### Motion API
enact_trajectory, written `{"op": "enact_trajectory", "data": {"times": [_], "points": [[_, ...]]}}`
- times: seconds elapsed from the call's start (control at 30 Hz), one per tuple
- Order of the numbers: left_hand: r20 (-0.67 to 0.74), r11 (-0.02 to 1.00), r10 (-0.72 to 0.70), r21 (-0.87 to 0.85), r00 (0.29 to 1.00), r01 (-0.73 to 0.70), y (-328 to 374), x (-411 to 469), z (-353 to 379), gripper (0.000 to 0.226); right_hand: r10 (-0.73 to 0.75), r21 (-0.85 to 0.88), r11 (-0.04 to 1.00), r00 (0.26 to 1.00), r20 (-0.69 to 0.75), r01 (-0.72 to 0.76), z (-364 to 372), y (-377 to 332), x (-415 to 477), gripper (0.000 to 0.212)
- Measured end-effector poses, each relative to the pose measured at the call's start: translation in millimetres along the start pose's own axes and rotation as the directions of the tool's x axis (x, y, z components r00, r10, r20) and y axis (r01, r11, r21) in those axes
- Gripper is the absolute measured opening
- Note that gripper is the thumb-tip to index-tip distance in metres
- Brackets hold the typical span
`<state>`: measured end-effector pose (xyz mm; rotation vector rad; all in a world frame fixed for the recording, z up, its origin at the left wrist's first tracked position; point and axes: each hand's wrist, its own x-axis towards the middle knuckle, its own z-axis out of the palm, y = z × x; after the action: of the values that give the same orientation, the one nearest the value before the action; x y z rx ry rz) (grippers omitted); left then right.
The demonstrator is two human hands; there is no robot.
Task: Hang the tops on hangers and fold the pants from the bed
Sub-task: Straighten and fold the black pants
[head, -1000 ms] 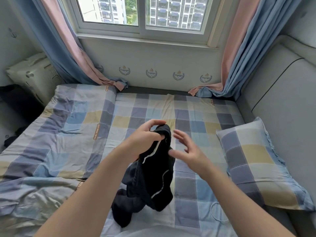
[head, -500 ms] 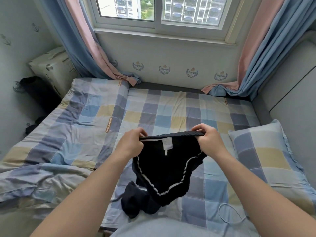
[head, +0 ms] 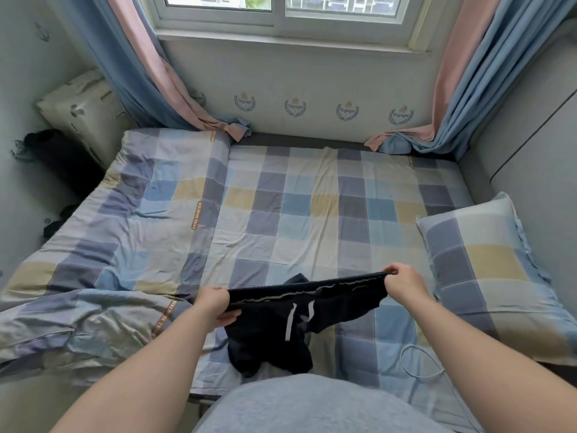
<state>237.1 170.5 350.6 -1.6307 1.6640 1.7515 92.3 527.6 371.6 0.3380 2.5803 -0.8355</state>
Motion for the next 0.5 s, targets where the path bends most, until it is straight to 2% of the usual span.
{"op": "enact_trajectory", "data": {"times": [0.03, 0.1, 0.2, 0.3, 0.33, 0.43, 0.5], "points": [[0.034, 0.996, -0.035, -0.082, 0.999, 0.038, -2.4, -1.6, -0.5, 0.025, 0.067, 0.142, 0.987, 0.997, 0.033, -0.071, 4.0, 1.2, -0.2, 0.035], [0.108, 0.972, -0.063, -0.217, 0.992, 0.085, -4.2, -3.8, -3.8, 0.016, 0.182, 0.411, 0.884, 0.973, 0.140, -0.224, 8.0, 1.4, -1.1, 0.034], [0.258, 0.910, -0.065, -0.381, 0.964, 0.163, 0.1, -3.6, -12.4, 0.005, 0.209, 0.579, 0.743, 0.939, 0.274, -0.335, 2.6, 1.6, 1.3, 0.019], [0.323, 0.850, -0.013, -0.495, 0.946, 0.180, 14.7, 0.4, -16.3, 0.010, 0.073, 0.717, 0.619, 0.932, 0.355, -0.322, -9.3, -7.0, 2.1, 0.008], [0.325, 0.834, 0.015, -0.526, 0.946, 0.167, 21.3, 0.7, -15.8, 0.011, 0.009, 0.762, 0.573, 0.932, 0.363, -0.302, -13.9, -11.8, 1.8, 0.010], [0.323, 0.809, 0.156, -0.584, 0.934, 0.067, 43.6, -1.8, -10.6, 0.019, -0.170, 0.860, 0.450, 0.923, 0.346, -0.239, -29.3, -31.5, 0.8, 0.035], [0.267, 0.831, 0.287, -0.548, 0.920, -0.100, 61.4, -5.8, -7.5, 0.032, -0.235, 0.880, 0.444, 0.925, 0.297, -0.170, -42.4, -47.3, 1.1, 0.044]]}}
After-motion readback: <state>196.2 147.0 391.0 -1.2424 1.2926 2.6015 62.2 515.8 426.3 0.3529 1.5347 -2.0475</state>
